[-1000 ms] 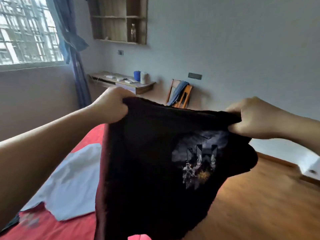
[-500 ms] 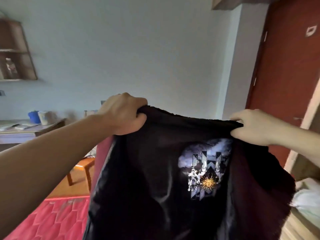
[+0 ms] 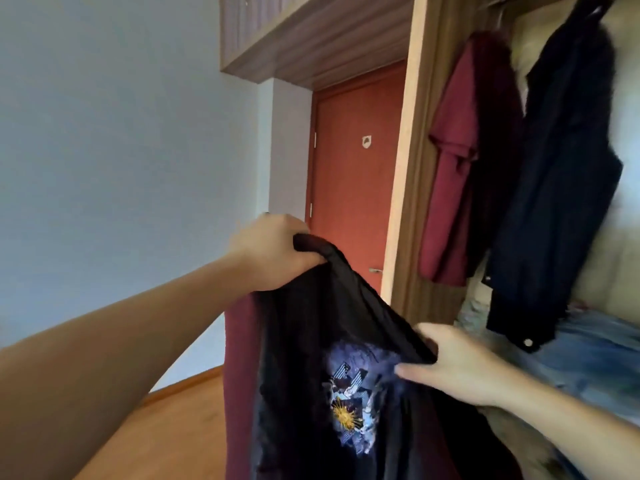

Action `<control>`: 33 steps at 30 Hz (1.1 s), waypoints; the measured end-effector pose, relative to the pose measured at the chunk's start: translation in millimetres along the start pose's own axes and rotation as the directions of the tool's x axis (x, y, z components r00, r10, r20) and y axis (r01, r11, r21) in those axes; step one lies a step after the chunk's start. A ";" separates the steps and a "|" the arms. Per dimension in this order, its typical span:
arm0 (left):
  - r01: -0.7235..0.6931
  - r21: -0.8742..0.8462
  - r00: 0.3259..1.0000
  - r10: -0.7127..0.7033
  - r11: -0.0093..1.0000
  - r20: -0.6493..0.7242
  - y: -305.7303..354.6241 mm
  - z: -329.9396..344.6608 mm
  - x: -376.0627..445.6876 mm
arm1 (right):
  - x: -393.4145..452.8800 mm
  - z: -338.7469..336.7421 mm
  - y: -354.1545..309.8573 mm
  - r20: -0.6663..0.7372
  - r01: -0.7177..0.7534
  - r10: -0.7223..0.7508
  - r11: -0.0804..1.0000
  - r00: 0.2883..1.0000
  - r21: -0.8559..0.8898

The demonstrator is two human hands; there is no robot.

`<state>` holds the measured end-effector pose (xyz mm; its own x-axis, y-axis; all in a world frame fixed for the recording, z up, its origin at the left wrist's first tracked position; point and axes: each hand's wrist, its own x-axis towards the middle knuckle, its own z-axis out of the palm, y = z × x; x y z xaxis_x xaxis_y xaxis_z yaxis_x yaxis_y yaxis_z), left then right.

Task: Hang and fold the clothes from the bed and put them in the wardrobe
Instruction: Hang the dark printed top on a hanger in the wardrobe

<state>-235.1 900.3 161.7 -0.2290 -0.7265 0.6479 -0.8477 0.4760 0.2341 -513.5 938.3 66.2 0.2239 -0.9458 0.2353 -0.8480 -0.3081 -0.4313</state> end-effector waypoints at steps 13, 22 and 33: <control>-0.340 -0.163 0.940 0.338 0.926 -0.042 -25.1 84.5 159.9 | 84.7 -60.4 14.0 -0.674 -0.170 0.196 0.980 0.713 0.105; -0.446 -0.488 0.895 0.392 0.751 -0.215 48.6 104.1 251.4 | 142.3 -195.3 20.5 -0.833 -0.192 0.137 0.981 0.536 0.038; -0.391 -0.793 0.882 0.436 0.468 -0.177 196.3 155.9 328.3 | 161.2 -303.3 60.1 -0.858 -0.013 -0.007 1.000 0.514 -0.016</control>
<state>-551.2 678.0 307.3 -0.4871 -0.3456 0.8021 0.0719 0.8994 0.4312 -674.1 798.6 342.5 -0.2913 -0.3957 0.8710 -0.8583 -0.2940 -0.4206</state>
